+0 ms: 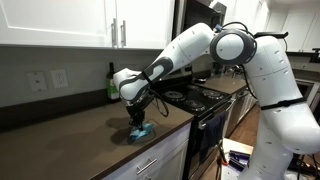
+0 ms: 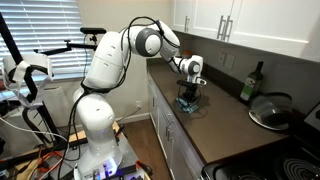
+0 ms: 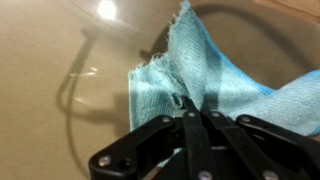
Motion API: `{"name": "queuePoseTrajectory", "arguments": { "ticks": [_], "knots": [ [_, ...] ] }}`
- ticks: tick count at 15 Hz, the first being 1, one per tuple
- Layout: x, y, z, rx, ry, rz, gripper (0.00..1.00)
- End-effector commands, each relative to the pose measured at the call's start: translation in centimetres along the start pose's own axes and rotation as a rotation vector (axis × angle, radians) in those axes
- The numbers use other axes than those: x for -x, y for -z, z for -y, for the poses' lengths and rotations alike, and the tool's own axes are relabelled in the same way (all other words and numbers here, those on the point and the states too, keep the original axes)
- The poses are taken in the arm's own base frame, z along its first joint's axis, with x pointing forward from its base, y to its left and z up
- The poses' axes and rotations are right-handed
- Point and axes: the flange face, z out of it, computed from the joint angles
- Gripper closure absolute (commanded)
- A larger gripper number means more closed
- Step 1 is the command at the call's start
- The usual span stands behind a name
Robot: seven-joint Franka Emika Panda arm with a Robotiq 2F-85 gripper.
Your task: Use the cloth to wipe the counter
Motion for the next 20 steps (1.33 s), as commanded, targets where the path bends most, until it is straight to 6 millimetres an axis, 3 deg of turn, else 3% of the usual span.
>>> {"name": "queuePoseTrajectory", "arguments": {
  "ticks": [1, 9, 12, 16, 20],
  "knots": [
    [-1.3, -3.7, 4.4, -0.025, 0.114, 0.01, 0.97],
    [-1.9, -2.6, 10.6, -0.008, 0.298, -0.059, 0.97],
    [-2.7, -2.1, 11.9, 0.006, 0.327, -0.089, 0.97],
    [-4.7, -1.1, 11.1, 0.031, 0.299, -0.14, 0.97],
    [-6.9, 0.0, 8.6, 0.02, 0.237, -0.192, 0.97]
  ]
}}
